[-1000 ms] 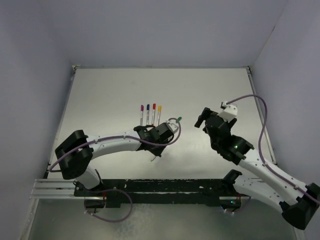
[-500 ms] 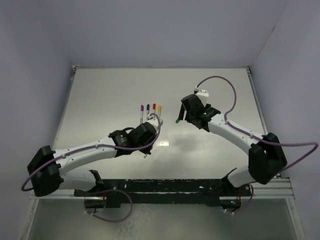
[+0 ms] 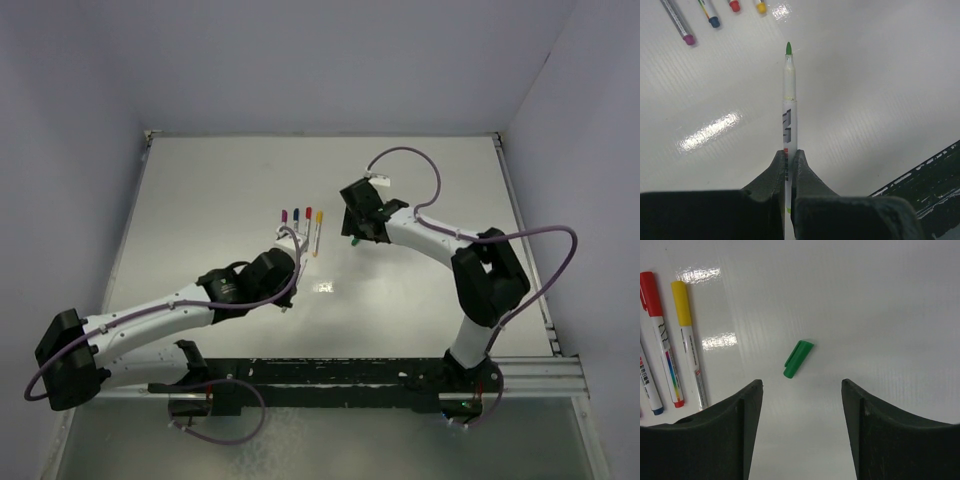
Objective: Insert the pens into the pen caps
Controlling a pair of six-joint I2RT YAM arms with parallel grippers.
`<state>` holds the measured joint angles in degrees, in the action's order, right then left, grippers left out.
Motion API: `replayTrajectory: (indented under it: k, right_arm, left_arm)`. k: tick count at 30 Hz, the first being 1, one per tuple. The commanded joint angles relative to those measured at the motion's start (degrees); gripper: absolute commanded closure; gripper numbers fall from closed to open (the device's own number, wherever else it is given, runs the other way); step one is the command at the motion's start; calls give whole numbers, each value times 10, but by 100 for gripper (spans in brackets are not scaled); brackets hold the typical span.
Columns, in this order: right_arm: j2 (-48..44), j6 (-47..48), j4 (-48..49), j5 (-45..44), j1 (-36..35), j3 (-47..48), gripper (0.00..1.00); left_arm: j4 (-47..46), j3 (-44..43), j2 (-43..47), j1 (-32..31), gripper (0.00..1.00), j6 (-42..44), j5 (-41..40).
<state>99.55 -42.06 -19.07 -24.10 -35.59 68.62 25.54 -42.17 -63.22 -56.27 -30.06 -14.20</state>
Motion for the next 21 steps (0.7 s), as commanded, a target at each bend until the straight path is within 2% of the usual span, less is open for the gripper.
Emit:
replayTrajectory:
  k: [1,5,21]
  right_arm:
    - [27,-6,1,3,2,42,36]
    - [52,-14,-2,8,3,57,41]
    - [104,-46,-7,12,13,79,51]
  left_arm:
    - [-32,4,-8,4,100,-11,-6]
    - [-34,7,-9,6,100,-14,-6]
    - [-39,17,-13,12,100,-7,-3]
